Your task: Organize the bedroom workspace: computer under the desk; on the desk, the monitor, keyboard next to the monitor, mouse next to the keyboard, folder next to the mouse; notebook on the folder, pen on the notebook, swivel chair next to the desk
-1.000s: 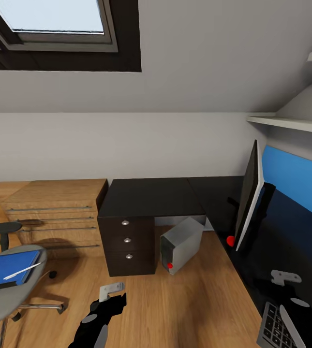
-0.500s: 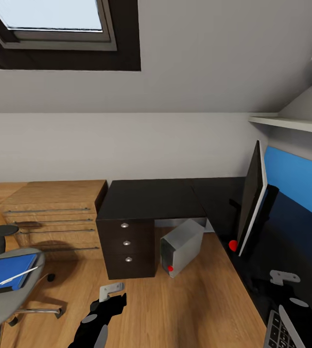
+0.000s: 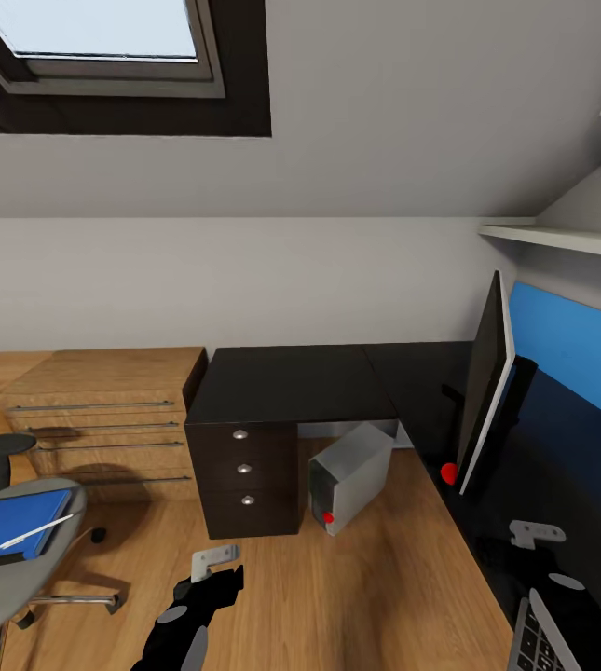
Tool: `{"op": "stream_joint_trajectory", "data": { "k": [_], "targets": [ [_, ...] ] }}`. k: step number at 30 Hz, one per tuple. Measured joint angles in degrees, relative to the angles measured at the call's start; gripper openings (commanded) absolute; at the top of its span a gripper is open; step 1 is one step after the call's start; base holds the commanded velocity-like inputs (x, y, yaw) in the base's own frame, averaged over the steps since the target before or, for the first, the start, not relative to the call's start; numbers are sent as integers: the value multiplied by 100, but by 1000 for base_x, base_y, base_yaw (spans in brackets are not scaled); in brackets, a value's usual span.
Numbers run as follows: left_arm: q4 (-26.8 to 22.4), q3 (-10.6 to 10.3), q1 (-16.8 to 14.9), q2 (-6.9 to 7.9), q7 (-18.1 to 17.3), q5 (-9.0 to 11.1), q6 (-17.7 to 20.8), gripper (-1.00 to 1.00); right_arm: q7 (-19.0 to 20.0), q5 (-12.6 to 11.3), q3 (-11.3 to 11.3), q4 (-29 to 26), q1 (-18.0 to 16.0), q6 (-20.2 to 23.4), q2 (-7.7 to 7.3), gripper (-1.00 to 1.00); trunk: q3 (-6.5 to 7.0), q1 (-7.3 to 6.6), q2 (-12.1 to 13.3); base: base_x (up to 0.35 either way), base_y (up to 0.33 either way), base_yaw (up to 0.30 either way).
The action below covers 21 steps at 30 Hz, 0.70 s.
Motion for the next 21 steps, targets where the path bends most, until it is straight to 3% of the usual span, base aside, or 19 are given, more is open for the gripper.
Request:
{"op": "stream_joint_trajectory", "data": {
  "k": [13, 21],
  "targets": [
    [0, 7, 0, 0, -1, 0, 0, 100, 78, -3, 76, -13, 0, 10, -8, 100, 0, 0, 0, 0, 0, 0],
    [-13, 15, 0, 0, 2, 7, -140, 100, 87, -5, 80, -23, 0, 234, -3, 100, 0, 0, 0, 0, 0, 0]
  ]
}}
